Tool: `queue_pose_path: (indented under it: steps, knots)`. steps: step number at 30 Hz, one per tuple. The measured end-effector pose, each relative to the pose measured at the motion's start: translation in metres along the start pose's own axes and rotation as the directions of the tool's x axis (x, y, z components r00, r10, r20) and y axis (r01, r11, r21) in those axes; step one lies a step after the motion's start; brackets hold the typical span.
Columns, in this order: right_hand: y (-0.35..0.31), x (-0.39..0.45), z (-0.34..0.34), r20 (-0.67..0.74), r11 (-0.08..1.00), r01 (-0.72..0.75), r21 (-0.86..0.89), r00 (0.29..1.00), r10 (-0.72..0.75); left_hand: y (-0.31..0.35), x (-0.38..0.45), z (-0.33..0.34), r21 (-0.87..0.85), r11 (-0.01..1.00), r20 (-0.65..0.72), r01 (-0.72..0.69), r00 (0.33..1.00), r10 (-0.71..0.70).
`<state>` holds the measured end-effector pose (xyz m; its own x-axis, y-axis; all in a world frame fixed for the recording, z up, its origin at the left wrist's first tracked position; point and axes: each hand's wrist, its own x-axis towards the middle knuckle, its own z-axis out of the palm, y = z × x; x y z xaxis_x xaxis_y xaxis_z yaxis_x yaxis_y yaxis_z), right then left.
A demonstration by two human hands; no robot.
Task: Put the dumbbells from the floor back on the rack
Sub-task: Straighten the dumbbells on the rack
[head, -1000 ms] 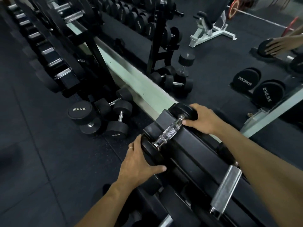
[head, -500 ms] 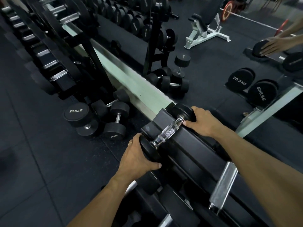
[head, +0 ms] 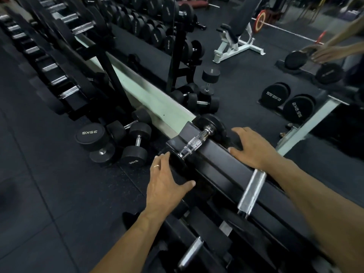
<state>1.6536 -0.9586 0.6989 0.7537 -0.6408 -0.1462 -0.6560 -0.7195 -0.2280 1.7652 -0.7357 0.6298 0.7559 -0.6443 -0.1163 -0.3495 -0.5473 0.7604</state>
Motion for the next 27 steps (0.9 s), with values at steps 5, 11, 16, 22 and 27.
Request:
queue_pose_path:
  steps: [5,11,16,22,27]
  knots:
    - [0.024,-0.052,-0.018,0.034,0.996,-0.076,-0.051,0.996,0.078,0.025,-0.044,0.021,-0.015,0.99,-0.014,-0.139,0.99,0.139]
    - [0.067,-0.088,-0.026,0.021,0.996,-0.06,-0.068,0.998,0.061,0.053,-0.087,0.066,-0.054,0.986,0.143,-0.157,0.976,0.163]
    - [0.097,-0.083,-0.026,0.093,0.996,-0.012,-0.085,0.996,0.019,0.061,-0.113,0.103,-0.014,0.999,0.178,-0.034,0.983,0.035]
    - [0.108,-0.052,-0.012,0.151,0.992,0.126,-0.013,0.981,-0.123,0.066,-0.12,0.13,-0.047,0.993,0.095,0.111,0.99,-0.106]
    - [0.105,-0.036,-0.006,0.241,0.976,0.218,-0.019,0.948,-0.208,0.068,-0.112,0.132,-0.047,0.992,0.078,0.121,0.99,-0.117]
